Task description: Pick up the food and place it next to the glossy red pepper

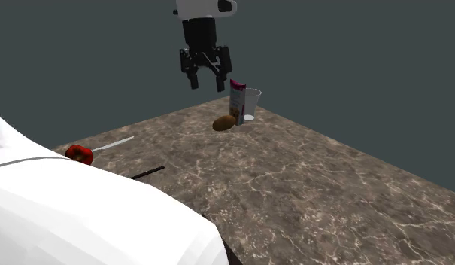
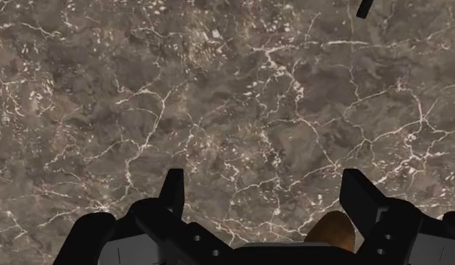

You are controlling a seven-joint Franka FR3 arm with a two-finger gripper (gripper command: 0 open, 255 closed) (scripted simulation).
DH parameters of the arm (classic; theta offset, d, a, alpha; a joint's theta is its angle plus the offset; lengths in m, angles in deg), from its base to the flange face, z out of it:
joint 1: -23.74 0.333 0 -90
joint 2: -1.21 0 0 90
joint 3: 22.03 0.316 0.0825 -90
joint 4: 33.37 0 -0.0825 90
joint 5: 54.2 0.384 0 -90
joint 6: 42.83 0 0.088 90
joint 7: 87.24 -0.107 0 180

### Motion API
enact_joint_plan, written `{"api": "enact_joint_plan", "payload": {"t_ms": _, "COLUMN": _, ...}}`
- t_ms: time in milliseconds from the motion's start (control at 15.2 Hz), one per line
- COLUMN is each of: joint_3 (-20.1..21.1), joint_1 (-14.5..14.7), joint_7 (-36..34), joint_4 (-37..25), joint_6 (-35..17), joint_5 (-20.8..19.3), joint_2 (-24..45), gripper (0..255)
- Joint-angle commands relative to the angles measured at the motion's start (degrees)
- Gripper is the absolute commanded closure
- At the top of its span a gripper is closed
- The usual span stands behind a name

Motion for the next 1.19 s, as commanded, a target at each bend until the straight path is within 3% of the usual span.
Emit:
{"api": "enact_joint_plan", "payload": {"t_ms": 0, "joint_3": 0.9, "joint_1": -0.3, "joint_7": -2.9, "joint_4": -1.6, "joint_6": -2.5, "joint_5": -0.8, "joint_2": 4.3, "gripper": 0}}
{"api": "enact_joint_plan", "payload": {"t_ms": 528, "joint_3": 2.3, "joint_1": -0.5, "joint_7": -14.3, "joint_4": -12.9, "joint_6": -8.9, "joint_5": -6.5, "joint_2": 23.0, "gripper": 0}}
{"api": "enact_joint_plan", "payload": {"t_ms": 1122, "joint_3": -0.2, "joint_1": 2.4, "joint_7": -24.0, "joint_4": -31.7, "joint_6": -10.1, "joint_5": -12.0, "joint_2": 44.0, "gripper": 0}}
